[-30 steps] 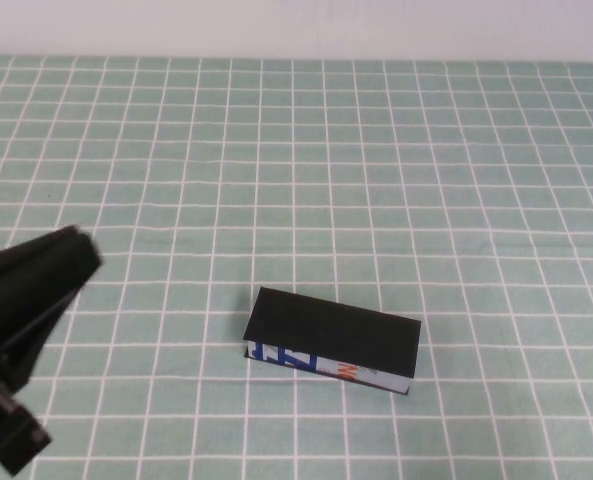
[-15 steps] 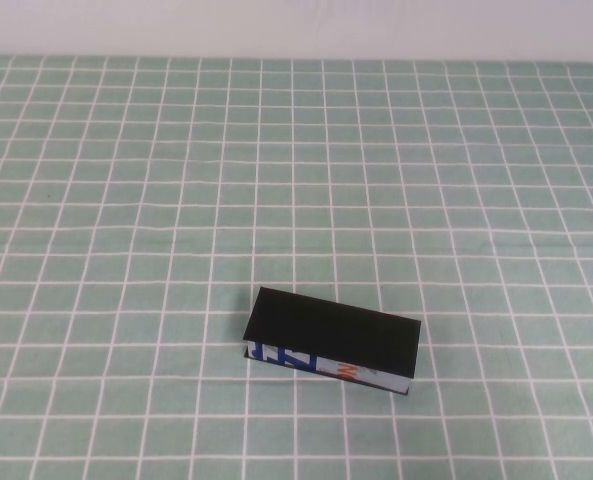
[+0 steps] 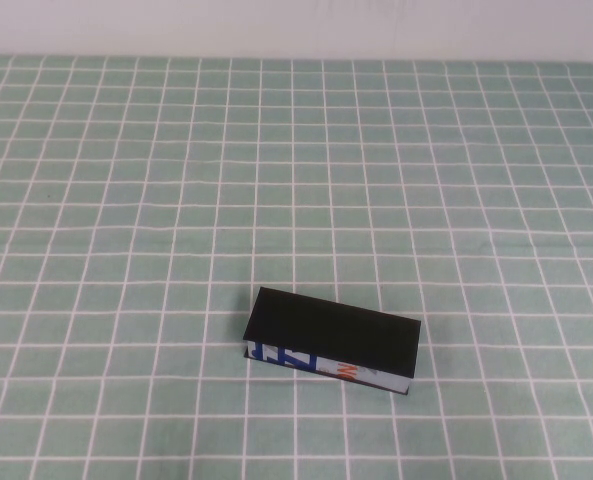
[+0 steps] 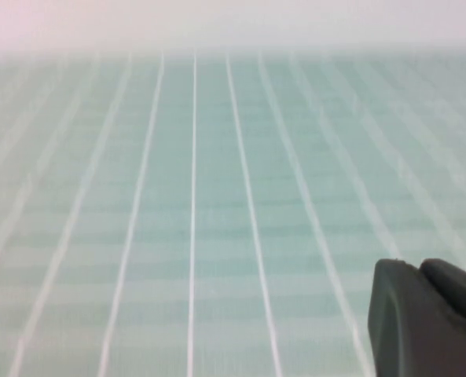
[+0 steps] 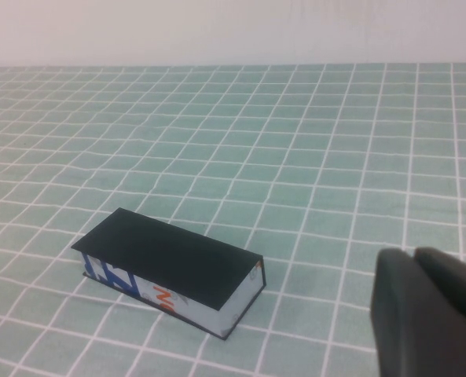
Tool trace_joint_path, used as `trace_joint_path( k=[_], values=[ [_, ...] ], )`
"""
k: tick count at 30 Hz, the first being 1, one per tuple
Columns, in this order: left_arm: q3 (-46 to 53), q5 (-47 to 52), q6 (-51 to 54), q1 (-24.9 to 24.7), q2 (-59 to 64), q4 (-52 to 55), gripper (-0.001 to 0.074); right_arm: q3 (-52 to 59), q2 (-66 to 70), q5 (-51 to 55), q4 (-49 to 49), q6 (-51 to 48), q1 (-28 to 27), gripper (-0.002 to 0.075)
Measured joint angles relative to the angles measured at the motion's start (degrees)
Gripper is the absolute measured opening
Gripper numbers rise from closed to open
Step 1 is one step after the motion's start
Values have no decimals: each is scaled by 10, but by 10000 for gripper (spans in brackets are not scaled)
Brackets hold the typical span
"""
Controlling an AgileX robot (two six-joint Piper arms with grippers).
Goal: Return glasses to glasses case
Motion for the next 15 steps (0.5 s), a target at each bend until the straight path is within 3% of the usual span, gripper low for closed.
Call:
trace_joint_path(
  k=[3, 15],
  values=[
    [0, 52, -2, 0, 0, 1, -2, 0, 0, 0, 0, 0, 0, -13],
    [0, 56, -3, 0, -1, 2, -2, 0, 0, 0, 0, 0, 0, -13]
  ],
)
